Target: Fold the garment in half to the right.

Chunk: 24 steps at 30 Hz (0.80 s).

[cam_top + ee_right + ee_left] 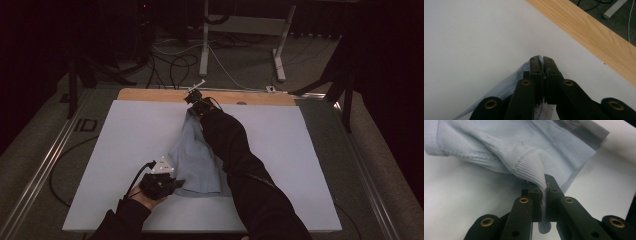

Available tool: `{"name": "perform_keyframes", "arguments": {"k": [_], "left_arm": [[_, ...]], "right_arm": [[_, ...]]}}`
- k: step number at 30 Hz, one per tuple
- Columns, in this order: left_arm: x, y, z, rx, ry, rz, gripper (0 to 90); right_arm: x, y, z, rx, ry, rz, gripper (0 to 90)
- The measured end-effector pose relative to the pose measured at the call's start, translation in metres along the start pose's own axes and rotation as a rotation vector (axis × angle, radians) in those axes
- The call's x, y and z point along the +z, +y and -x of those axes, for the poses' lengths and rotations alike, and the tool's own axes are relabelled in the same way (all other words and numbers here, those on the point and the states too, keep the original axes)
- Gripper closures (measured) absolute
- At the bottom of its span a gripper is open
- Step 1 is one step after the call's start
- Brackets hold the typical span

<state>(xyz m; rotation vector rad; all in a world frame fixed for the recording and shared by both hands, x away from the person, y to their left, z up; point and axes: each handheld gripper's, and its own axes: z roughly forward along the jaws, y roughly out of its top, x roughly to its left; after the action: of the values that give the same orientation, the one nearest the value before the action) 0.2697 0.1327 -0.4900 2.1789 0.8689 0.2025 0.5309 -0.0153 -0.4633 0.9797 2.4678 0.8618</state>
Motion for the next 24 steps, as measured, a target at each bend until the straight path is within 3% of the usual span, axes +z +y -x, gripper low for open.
{"name": "perform_keyframes", "arguments": {"k": [24], "left_arm": [[0.009, 0.041, 0.03, 0.114, -0.05, -0.014, 87.0]], "right_arm": [[-0.048, -0.016, 0.034, 0.049, -0.012, 0.091, 87.8]]}}
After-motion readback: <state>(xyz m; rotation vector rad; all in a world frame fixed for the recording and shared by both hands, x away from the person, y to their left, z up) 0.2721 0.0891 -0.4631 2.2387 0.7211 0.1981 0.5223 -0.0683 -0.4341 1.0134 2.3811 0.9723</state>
